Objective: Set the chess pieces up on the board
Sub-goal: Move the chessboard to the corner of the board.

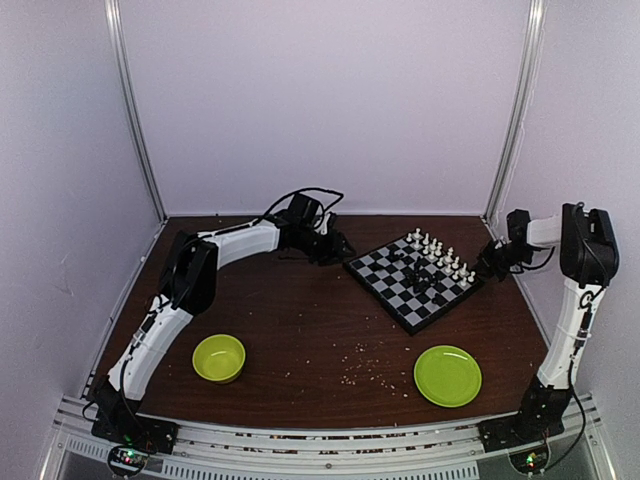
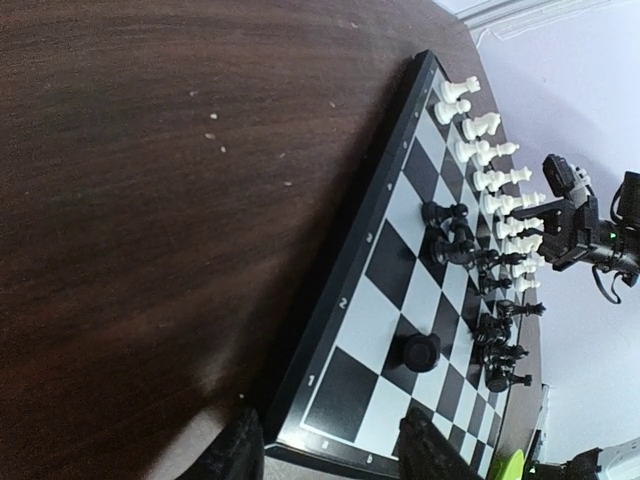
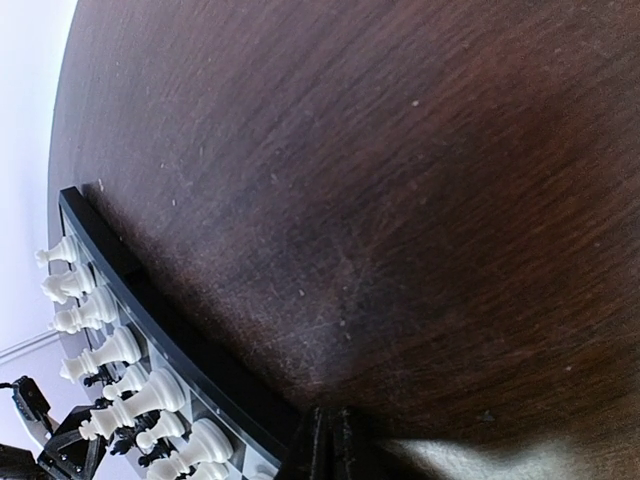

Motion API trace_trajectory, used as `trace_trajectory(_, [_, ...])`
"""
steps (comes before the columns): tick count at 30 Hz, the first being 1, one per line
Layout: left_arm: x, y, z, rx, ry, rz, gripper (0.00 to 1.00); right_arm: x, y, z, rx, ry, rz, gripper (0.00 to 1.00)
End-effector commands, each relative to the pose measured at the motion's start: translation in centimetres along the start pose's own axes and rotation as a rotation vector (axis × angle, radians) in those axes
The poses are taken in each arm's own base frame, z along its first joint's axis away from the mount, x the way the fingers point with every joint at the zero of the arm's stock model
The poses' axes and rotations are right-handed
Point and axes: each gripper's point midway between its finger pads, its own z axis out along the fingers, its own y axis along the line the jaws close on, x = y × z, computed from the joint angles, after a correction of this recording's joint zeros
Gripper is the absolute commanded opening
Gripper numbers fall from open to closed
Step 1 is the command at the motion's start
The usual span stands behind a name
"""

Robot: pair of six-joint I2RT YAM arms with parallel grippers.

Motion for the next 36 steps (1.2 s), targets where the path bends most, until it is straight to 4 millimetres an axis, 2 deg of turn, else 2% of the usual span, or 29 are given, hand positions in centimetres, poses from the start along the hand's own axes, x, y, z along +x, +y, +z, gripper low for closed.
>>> trace_trajectory(1, [1.5, 0.1, 0.8, 0.031, 0.049, 0.018, 0.47, 4.0, -1.8, 1.8, 0.05, 0.167, -0.001, 0.03])
trace_trajectory(5, [1.4, 0.6, 0.9, 0.005, 0.038, 0.034, 0.51, 4.0, -1.9, 1.9, 0.049, 0.173, -0.006, 0.03])
trace_trajectory(9, [1.2, 0.3, 1.4, 0.042, 0.032, 0.037, 0.54, 4.0, -1.8, 1.8, 0.047, 0.171, -0.01, 0.03])
trace_trajectory(14, [3.2, -0.2, 1.8, 0.076, 0.106, 0.035, 0.53, 4.3, -1.3, 1.7, 0.036, 0.183, -0.022, 0.02])
trace_trajectory(19, [5.5, -0.3, 0.3, 0.053, 0.144, 0.061, 0.5, 4.9, -0.7, 1.4, 0.032, 0.191, -0.043, 0.02])
trace_trajectory(26, [6.3, -0.8, -1.7, 0.032, 0.134, 0.085, 0.49, 5.6, -0.1, 0.9, 0.005, 0.186, -0.042, 0.01])
trace_trajectory(29, [6.3, -0.8, -2.2, 0.023, 0.128, 0.097, 0.48, 5.3, 0.1, 0.4, 0.001, 0.155, -0.043, 0.01])
trace_trajectory(33, [6.5, -1.2, -2.6, 0.025, 0.13, 0.101, 0.48, 4.2, 0.5, -1.4, -0.005, 0.095, -0.049, 0.01])
trace_trajectory(36, [6.9, -1.5, -2.7, 0.028, 0.134, 0.106, 0.47, 3.3, 0.1, -2.2, 0.002, 0.066, -0.035, 0.03])
